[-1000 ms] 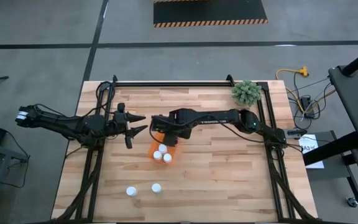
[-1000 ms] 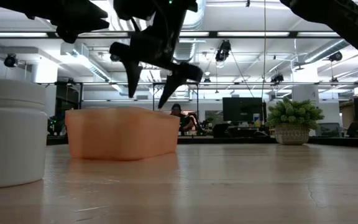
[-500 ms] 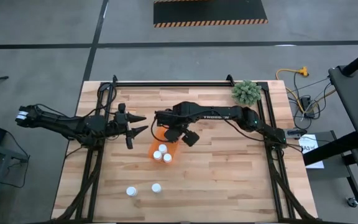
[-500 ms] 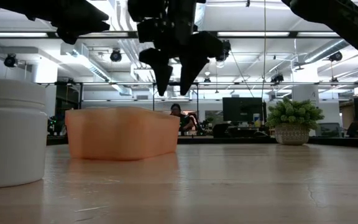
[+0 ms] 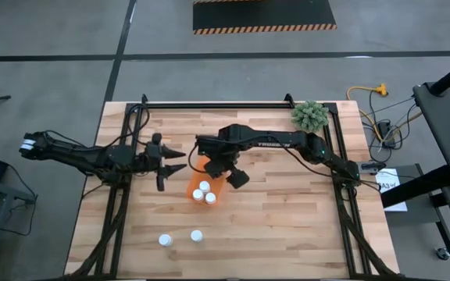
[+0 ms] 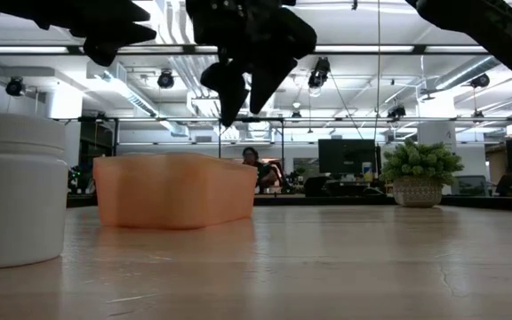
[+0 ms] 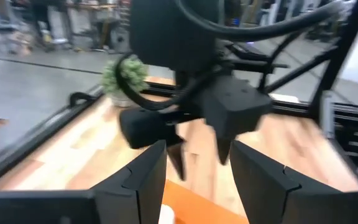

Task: Pick and place pill bottles into a basket
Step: Put the left white medicine bottle into the orange bin

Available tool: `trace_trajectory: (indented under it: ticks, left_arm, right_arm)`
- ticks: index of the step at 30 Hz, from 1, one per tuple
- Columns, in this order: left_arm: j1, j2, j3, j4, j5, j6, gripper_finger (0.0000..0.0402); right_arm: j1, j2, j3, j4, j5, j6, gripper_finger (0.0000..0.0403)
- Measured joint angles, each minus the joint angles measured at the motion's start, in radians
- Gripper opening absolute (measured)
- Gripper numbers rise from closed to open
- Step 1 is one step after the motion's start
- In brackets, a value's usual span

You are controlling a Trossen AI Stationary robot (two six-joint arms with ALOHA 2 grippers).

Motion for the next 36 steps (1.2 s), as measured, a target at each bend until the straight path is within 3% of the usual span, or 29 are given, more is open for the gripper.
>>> trace_trajectory:
  ticks: [5,10,13,16,18,23,27,31,33,36]
  left_arm:
    - [0.000,-0.009,0.000,-0.006,0.120,-0.020,0.0160]
    - [0.000,-0.031,-0.001,-0.064,0.163,-0.022,0.0160]
    - [0.000,-0.052,-0.001,-0.082,0.165,-0.038,0.0160]
    - [-0.001,-0.076,-0.001,-0.081,0.166,-0.042,0.0160]
    - [-0.003,-0.090,-0.001,-0.082,0.166,-0.042,0.0160]
    - [-0.003,-0.123,-0.029,-0.074,0.166,-0.023,0.0160]
    - [-0.003,-0.168,-0.086,-0.055,0.166,-0.019,0.0160]
    - [-0.003,-0.237,-0.133,-0.039,0.166,-0.031,0.0160]
    - [-0.003,-0.275,-0.150,-0.040,0.164,-0.046,0.0160]
    - [-0.003,-0.319,-0.154,-0.039,0.160,-0.047,0.0160]
  right_arm:
    - [0.001,0.000,0.001,0.001,0.001,0.230,0.0297]
    - [0.003,0.000,0.000,0.014,-0.021,0.338,0.0297]
    - [0.007,0.000,-0.001,0.081,-0.135,0.324,0.0297]
    - [0.016,-0.009,-0.003,0.217,-0.341,0.278,0.0297]
    - [0.021,-0.029,-0.003,0.301,-0.417,0.294,0.0297]
    - [0.030,-0.094,-0.056,0.422,-0.346,0.311,0.0297]
    - [0.038,-0.167,-0.268,0.651,-0.373,0.336,0.0297]
    - [0.013,-0.306,-0.605,1.003,-0.346,0.427,0.0297]
    - [0.010,-0.416,-0.798,1.207,-0.225,0.462,0.0297]
    - [0.044,-0.611,-1.116,1.677,0.109,0.495,0.0297]
